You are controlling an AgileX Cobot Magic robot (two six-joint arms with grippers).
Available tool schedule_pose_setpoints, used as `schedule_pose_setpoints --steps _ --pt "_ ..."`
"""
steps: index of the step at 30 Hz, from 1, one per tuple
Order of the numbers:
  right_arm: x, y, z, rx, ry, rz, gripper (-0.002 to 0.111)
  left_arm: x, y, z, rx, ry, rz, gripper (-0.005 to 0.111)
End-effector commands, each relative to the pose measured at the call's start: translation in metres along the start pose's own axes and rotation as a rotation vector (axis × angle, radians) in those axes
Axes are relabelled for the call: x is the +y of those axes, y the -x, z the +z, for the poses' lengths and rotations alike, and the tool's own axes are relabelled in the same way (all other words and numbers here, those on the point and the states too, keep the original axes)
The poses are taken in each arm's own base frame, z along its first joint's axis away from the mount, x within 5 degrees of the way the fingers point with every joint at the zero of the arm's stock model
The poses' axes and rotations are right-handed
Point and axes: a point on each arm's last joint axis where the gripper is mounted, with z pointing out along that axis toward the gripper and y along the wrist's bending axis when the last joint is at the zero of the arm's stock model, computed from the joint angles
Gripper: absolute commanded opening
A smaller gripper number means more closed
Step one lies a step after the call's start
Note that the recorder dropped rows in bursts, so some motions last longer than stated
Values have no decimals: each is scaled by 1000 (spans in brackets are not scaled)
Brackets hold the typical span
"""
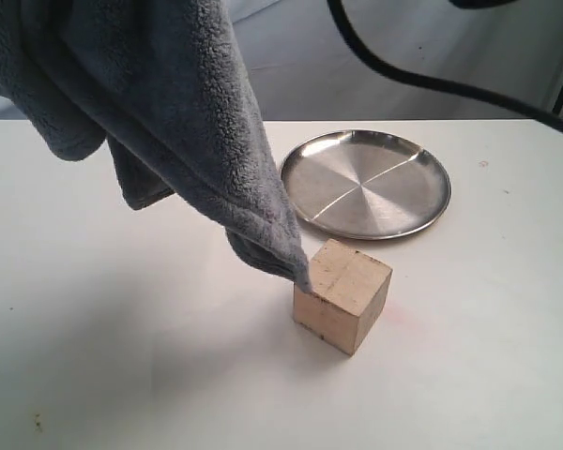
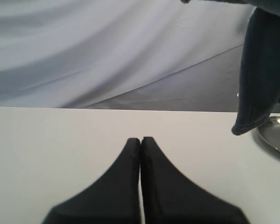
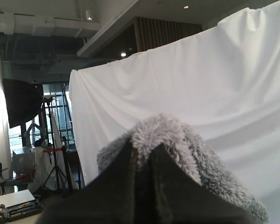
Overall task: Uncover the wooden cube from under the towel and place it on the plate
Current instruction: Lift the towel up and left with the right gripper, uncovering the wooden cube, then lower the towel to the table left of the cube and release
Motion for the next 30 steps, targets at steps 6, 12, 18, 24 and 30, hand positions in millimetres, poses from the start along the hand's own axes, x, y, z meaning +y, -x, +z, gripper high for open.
schedule_pose_setpoints --steps 6,12,18,24,30 --pt "-4 -20 11 -15 2 -54 0 0 -1 0 -1 -1 -2 1" --pt "-23 -57 18 164 -34 -231 0 0 -1 0 -1 -1 0 1" --pt "-47 -104 23 351 -58 -340 0 0 -1 0 -1 -1 0 1" --pt "-69 -137 17 567 -86 -341 0 0 -1 0 -1 -1 -2 1" --pt "-79 -164 2 843 -75 -383 0 0 -1 0 -1 -1 -2 1"
